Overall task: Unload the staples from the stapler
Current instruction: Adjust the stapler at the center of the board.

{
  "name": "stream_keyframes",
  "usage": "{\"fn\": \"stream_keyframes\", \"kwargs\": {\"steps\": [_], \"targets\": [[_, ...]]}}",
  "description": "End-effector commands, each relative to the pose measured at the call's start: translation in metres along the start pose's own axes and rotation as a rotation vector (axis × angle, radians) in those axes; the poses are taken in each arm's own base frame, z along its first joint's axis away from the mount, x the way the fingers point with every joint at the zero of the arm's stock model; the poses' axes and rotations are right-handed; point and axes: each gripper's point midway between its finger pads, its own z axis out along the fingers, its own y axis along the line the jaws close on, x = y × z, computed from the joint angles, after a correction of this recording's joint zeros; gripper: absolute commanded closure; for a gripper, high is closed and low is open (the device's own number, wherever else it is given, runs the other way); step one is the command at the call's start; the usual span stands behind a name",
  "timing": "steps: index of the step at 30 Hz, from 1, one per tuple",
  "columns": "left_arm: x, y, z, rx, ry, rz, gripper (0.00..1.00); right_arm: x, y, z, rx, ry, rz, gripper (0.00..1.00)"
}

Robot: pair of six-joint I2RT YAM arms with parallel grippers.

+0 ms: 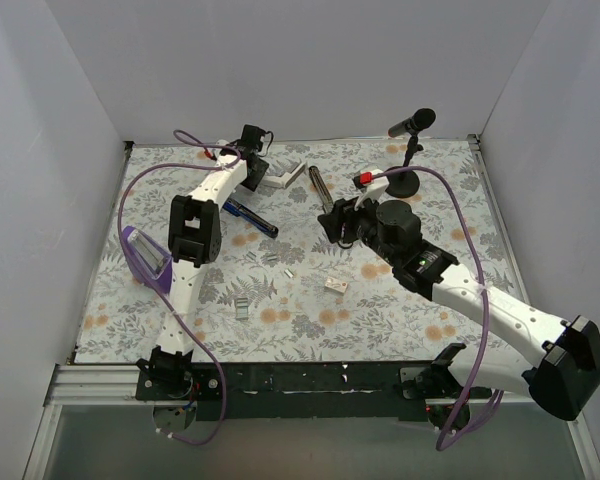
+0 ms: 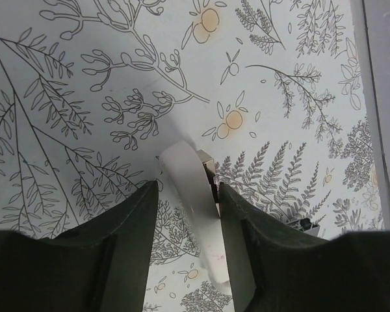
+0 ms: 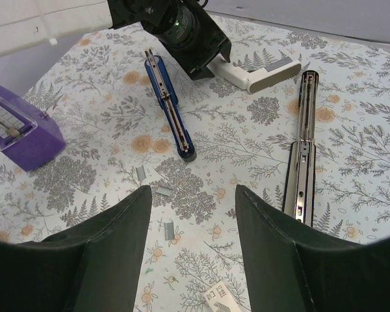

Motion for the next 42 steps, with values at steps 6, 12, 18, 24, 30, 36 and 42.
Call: {"fn": "stream_keyframes", "kwargs": {"steps": [6, 12, 18, 24, 30, 36, 42], "targets": [[-0.013, 0.003, -0.022, -0.002, 0.007, 0.033, 0.65, -0.015, -0.001, -0.006, 0.004, -0.074, 0.005, 0.39], [-0.017, -0.001, -0.028, 0.046, -0.012, 0.047, 0.88, -0.008, -0.002, -0.003, 0.003, -0.058, 0.006, 0.38], [-0.042, -0.066, -0.077, 0.413, -0.112, 0.058, 1.00, -0.005, 0.001, 0.003, -0.016, -0.056, 0.003, 0.37], [-0.039, -0.116, -0.143, 0.785, -0.259, 0.288, 1.00, 0.006, 0.007, 0.015, -0.061, -0.011, -0.025, 0.38], [-0.016, -0.114, -0.208, 1.165, -0.326, 0.493, 1.00, 0.013, 0.001, 0.031, -0.081, 0.027, -0.031, 0.36], [0.005, -0.086, -0.226, 1.320, -0.460, 0.748, 1.00, 0.014, -0.027, 0.046, -0.099, 0.074, 0.024, 0.36], [0.016, -0.059, -0.238, 1.440, -0.601, 0.857, 1.00, 0.019, -0.045, 0.047, -0.085, 0.075, 0.067, 0.36]]}}
